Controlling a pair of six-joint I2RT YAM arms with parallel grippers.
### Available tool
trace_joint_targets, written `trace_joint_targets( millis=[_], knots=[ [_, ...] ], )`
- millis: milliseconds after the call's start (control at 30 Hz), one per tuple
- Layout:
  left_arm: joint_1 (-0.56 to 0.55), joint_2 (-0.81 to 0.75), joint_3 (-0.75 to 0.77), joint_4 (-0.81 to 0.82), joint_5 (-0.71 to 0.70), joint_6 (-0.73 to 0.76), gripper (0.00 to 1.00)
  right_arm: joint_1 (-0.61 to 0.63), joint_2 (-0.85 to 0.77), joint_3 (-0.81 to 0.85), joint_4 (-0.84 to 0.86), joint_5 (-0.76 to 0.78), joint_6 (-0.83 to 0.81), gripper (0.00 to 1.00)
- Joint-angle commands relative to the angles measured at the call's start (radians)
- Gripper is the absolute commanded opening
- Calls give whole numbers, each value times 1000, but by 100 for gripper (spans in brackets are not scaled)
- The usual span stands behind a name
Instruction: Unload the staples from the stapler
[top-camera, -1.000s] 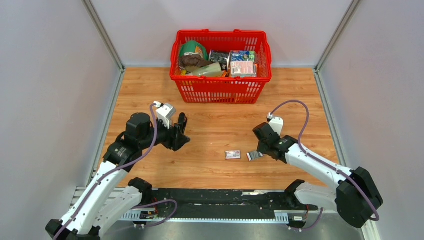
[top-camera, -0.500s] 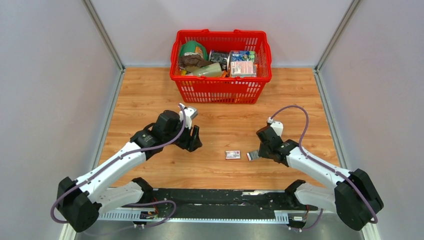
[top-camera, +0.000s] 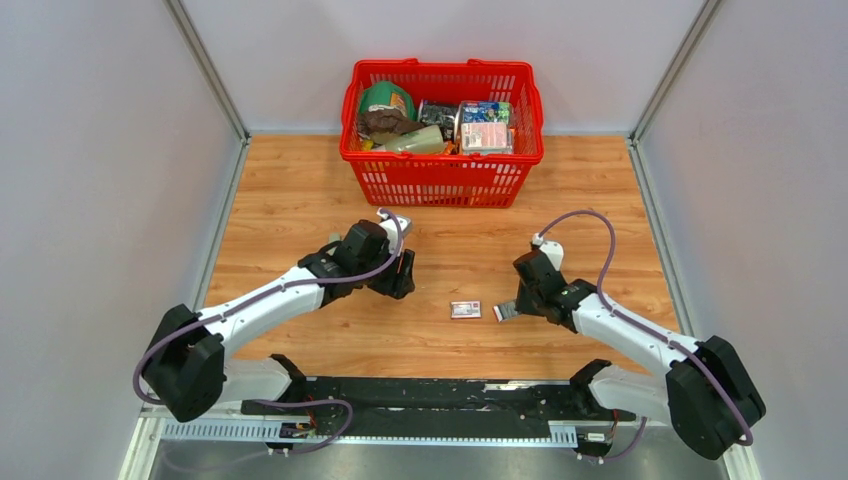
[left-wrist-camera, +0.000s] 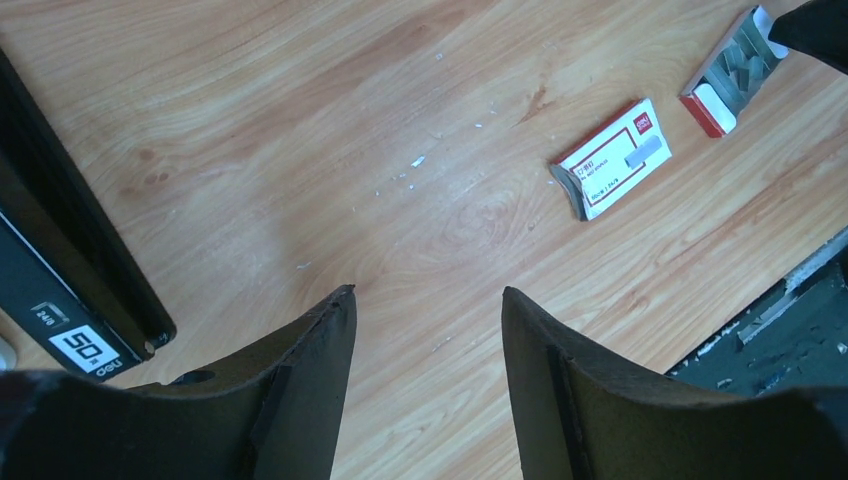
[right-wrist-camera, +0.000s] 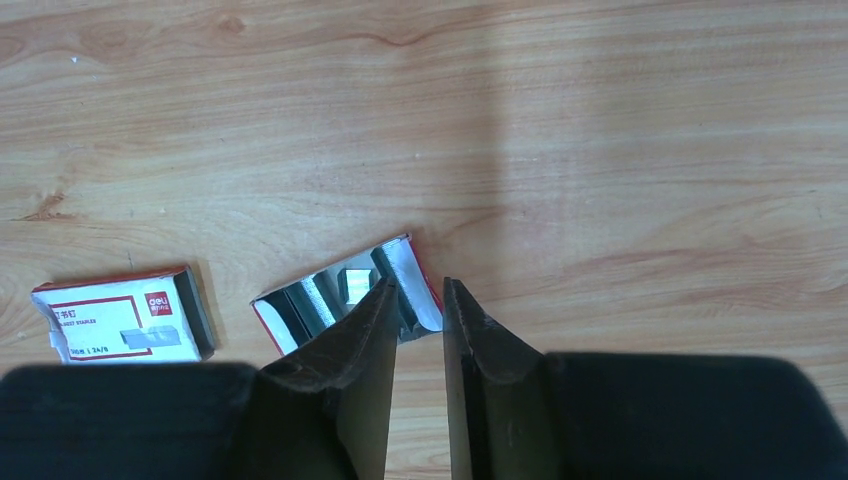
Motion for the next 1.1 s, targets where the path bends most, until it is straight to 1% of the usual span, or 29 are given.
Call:
trace_joint_targets(
  millis=[0, 167, 300, 1067],
  knots=[
    [-12, 21, 15, 76, -14, -17, 63, -13, 0, 2, 41, 8, -17, 25],
    [-15, 57, 18, 102, -16, -15, 63, -22, -8, 2, 45, 14, -14, 24],
    [-19, 79, 23, 116, -11, -20, 63, -31, 1, 1, 44, 13, -11, 20],
    [-27, 82, 23, 114, -16, -14, 63, -37, 52, -6, 73, -38, -8, 18]
  ],
)
